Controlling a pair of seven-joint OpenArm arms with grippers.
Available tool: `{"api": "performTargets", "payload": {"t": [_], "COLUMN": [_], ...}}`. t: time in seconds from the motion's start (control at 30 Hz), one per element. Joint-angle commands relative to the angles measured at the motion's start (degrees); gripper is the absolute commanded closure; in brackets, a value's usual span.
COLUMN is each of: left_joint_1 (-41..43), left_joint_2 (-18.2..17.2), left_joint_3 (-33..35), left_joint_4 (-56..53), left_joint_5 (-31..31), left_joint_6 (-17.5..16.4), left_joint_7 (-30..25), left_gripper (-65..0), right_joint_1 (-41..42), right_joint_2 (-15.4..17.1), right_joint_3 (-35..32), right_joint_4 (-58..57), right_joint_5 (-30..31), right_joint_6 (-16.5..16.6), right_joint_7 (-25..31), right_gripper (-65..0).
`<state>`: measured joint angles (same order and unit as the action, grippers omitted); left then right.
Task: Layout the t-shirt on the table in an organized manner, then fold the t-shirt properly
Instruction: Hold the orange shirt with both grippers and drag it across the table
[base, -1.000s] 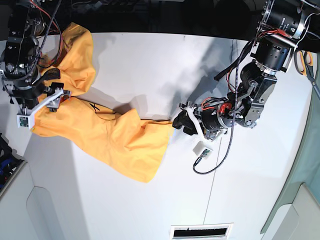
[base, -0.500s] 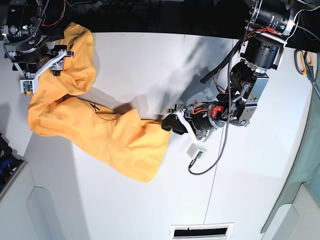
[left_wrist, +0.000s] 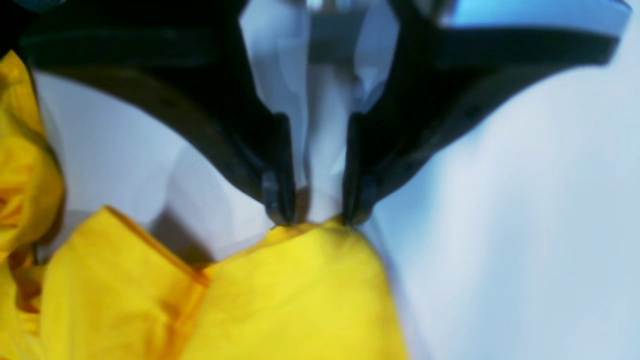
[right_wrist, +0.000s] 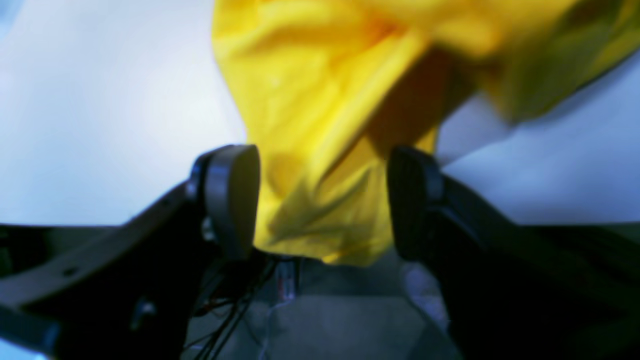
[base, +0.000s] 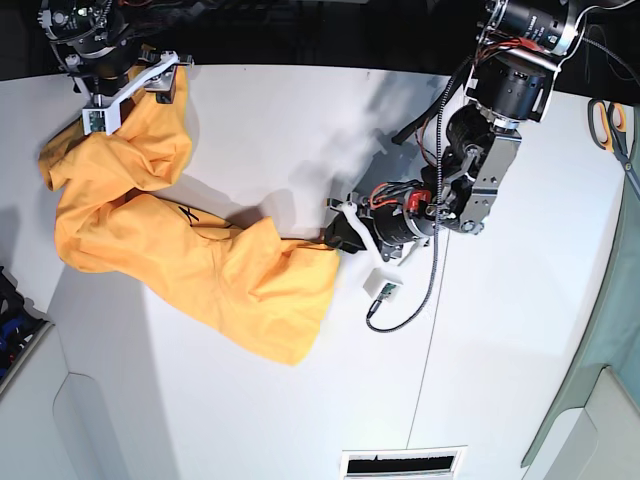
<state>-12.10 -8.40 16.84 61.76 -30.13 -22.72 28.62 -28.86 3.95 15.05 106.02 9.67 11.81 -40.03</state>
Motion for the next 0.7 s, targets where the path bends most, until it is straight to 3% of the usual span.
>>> {"api": "performTargets", "payload": {"t": [0.0,0.07,0.17,0.4,0.43,0.57,0.67], "left_joint_1": [-1.2,-1.2,-1.0,-1.9,-2.2,-2.3,-2.4], "left_joint_2": [0.2,0.2,0.2,-0.2,-0.4,-1.7,-3.3], "left_joint_3": [0.3,1.6,4.2,7.4,7.0,2.6,-1.4], "left_joint_4": [0.7,0.7,0.7,0.7,0.8,1.7,3.1], "left_joint_5": [-0.7,-0.7,-0.1,4.9,4.7,4.1,1.6], "left_joint_6": [-0.5,-1.0,-1.1,-1.0,-1.0,-1.1,-1.1], "left_joint_7": [-0.8,-1.0,-1.2,-4.3,-3.9,-3.5,-3.3], "left_gripper": [-17.5,-15.4,0.0,0.0,0.0,0.0,0.0], "right_joint_1": [0.2,0.7,0.8,3.1,3.7,4.6,4.7], "right_joint_2": [0.5,0.5,0.5,0.5,0.5,0.5,0.5], "right_joint_3": [0.3,0.3,0.5,0.5,0.5,0.5,0.5], "right_joint_4": [0.2,-0.2,-0.2,-4.0,-5.2,-7.6,-6.8], "right_joint_5": [0.1,-1.4,-1.9,0.4,0.4,-0.5,-2.6], "right_joint_6": [0.0,0.0,0.0,0.0,0.0,0.1,2.5], "right_joint_7": [1.6,1.7,2.3,3.3,3.3,3.5,4.0], "right_gripper": [-39.4,-39.4,-39.5,-37.5,-32.2,0.0,0.0]}}
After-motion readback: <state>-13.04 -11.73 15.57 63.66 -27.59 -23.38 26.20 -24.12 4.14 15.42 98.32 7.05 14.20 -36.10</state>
